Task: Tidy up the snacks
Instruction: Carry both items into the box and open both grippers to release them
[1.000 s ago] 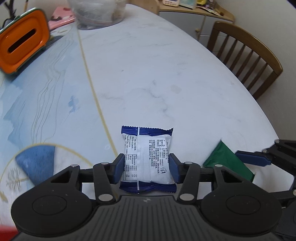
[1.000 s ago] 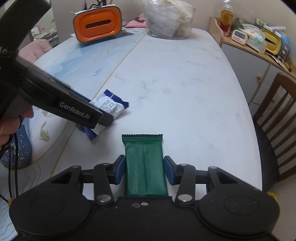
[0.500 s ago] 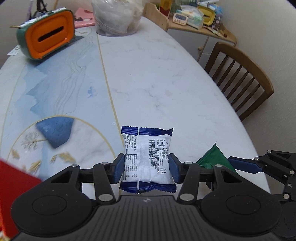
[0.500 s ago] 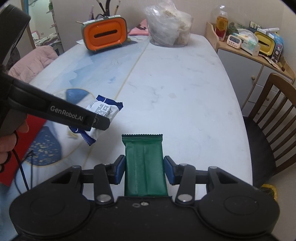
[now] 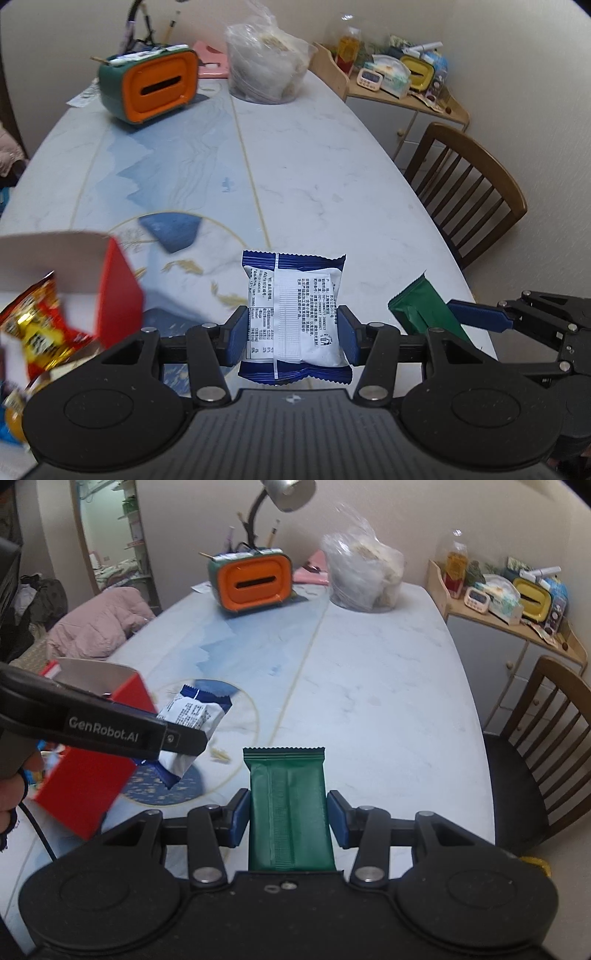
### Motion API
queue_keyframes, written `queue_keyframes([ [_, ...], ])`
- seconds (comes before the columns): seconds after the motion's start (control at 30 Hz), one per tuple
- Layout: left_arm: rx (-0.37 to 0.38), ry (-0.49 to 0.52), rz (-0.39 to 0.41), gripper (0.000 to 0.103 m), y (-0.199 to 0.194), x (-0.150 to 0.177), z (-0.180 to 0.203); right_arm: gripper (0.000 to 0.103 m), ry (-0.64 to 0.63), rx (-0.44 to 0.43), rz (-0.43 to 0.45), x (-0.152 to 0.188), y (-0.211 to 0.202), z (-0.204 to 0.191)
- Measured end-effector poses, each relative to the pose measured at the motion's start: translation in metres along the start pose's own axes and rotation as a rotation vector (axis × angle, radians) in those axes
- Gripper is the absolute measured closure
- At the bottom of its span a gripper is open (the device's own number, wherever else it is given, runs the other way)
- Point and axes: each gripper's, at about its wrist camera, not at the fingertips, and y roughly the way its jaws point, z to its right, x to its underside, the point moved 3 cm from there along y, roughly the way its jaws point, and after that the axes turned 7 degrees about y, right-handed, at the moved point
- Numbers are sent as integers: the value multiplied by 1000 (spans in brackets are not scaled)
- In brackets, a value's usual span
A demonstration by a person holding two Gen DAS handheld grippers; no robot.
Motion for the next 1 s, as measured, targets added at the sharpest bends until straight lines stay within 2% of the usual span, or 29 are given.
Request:
queue_keyframes([
  [0.2, -17, -37, 10, 53, -41, 26, -21, 60, -34, -40, 17, -1, -20, -34],
  [0.5, -52, -102, 37, 53, -88, 58, -63, 60, -92, -109, 25, -1, -29, -96],
  [1.0, -150, -201, 67, 53, -134, 95, -157, 60, -173, -174, 25, -10, -1, -199],
])
